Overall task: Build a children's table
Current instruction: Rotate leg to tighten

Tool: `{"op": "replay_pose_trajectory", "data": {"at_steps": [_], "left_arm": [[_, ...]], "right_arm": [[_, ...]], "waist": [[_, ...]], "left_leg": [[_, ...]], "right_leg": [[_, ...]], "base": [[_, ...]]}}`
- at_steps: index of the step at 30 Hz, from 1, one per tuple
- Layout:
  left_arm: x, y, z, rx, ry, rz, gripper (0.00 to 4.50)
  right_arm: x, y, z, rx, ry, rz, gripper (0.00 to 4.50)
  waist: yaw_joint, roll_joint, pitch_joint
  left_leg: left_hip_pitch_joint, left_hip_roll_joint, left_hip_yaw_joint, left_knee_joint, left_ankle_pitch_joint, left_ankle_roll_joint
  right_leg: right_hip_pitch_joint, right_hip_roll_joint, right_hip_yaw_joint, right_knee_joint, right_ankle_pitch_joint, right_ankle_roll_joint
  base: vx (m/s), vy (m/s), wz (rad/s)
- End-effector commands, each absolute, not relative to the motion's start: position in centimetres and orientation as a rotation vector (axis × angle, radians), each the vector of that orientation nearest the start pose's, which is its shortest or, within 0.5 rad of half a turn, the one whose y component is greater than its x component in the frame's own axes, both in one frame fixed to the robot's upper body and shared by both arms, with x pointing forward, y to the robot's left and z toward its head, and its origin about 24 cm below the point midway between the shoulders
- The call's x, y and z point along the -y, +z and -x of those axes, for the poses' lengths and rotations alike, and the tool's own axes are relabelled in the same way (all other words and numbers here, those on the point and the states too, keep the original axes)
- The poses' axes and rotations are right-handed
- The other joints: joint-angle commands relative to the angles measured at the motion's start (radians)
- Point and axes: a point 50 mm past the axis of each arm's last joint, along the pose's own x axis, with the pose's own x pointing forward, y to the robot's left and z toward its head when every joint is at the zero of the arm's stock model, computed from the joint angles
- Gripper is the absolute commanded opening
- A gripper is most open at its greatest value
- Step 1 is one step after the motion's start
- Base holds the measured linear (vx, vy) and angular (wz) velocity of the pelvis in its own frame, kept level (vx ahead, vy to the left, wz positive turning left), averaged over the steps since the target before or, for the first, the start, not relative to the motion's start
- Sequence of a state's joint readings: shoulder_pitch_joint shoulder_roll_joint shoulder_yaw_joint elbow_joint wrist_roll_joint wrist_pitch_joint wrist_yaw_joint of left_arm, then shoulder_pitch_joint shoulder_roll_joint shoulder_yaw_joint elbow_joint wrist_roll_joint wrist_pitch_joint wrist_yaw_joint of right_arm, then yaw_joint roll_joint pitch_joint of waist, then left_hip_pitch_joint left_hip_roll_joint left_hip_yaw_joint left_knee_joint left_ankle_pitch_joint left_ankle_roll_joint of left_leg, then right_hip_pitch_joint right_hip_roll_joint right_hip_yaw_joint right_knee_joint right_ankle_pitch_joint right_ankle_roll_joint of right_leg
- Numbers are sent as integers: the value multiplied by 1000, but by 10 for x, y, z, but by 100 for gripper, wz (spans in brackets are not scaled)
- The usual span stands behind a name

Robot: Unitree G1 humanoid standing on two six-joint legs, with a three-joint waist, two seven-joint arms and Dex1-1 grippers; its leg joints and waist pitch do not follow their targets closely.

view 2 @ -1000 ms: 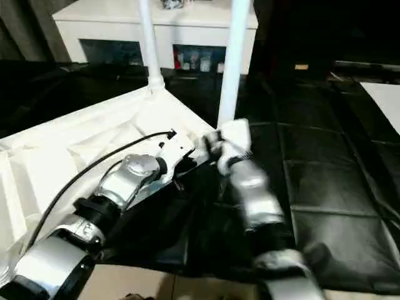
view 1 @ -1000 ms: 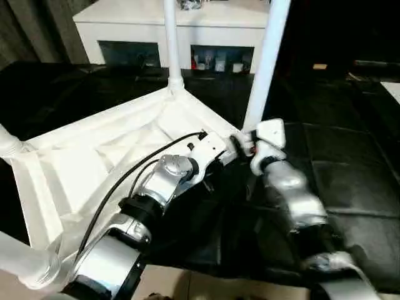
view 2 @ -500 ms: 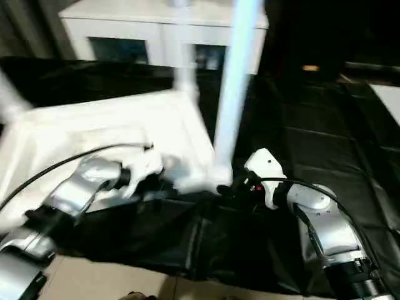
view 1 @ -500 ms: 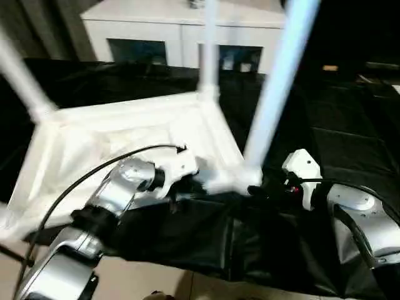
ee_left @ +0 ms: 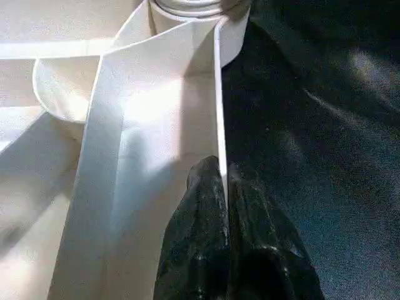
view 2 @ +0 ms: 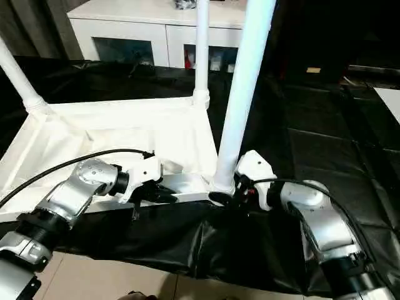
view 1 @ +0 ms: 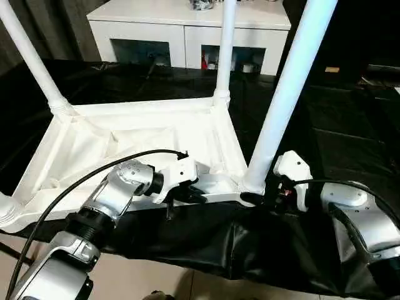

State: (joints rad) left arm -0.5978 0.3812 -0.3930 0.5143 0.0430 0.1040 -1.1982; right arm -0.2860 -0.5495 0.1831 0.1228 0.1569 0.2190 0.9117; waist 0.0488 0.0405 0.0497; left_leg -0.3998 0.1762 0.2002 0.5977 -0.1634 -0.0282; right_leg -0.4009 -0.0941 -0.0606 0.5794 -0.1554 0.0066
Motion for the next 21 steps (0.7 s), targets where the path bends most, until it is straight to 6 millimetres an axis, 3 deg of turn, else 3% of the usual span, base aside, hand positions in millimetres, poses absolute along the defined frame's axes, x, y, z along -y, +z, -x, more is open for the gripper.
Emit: {"op": "replay_pose_trajectory", "data": {"at_steps": [1, 3, 4, 11, 17, 19, 21], "left_arm": [[-117, 53, -308, -469, -1429, -541, 0], [-117, 52, -308, -471, -1430, -541, 0], [-117, 52, -308, -474, -1431, -541, 0], [-119, 52, -307, -487, -1435, -542, 0], [-121, 50, -306, -506, -1434, -537, 0], [-119, 50, -308, -497, -1406, -525, 0], [-109, 51, -319, -460, -1289, -495, 0]], "right_arm": [[179, 72, -284, -297, 1002, 343, 353], [179, 72, -284, -300, 1005, 341, 345], [179, 70, -283, -307, 1012, 343, 315], [180, 67, -282, -328, 1030, 339, 270], [180, 64, -283, -335, 1017, 312, 256], [178, 60, -287, -335, 958, 285, 254], [167, 50, -299, -342, 772, 239, 254]], "waist": [[-1, -18, -69], [0, -17, -69], [2, -14, -69], [0, -15, -68], [0, -18, -70], [-2, -15, -68], [-8, -16, -65]], "left_leg": [[32, 56, -26, -77, -281, 52], [32, 56, -26, -76, -272, 57], [32, 55, -26, -75, -274, 57], [34, 56, -27, -78, -299, 44], [34, 55, -25, -75, -285, 49], [34, 55, -25, -76, -287, 49], [33, 52, -28, -79, -311, 32]], "right_leg": [[35, -56, 38, -60, -274, -220], [35, -55, 38, -59, -260, -226], [36, -56, 38, -58, -261, -228], [35, -55, 37, -61, -287, -223], [36, -55, 37, -60, -269, -227], [33, -54, 37, -60, -276, -230], [33, -53, 34, -62, -313, -224]], "base": [[0, 0, 0], [0, 0, 0], [0, 0, 0], [0, 0, 0], [0, 0, 0], [0, 0, 0], [0, 0, 0]]}}
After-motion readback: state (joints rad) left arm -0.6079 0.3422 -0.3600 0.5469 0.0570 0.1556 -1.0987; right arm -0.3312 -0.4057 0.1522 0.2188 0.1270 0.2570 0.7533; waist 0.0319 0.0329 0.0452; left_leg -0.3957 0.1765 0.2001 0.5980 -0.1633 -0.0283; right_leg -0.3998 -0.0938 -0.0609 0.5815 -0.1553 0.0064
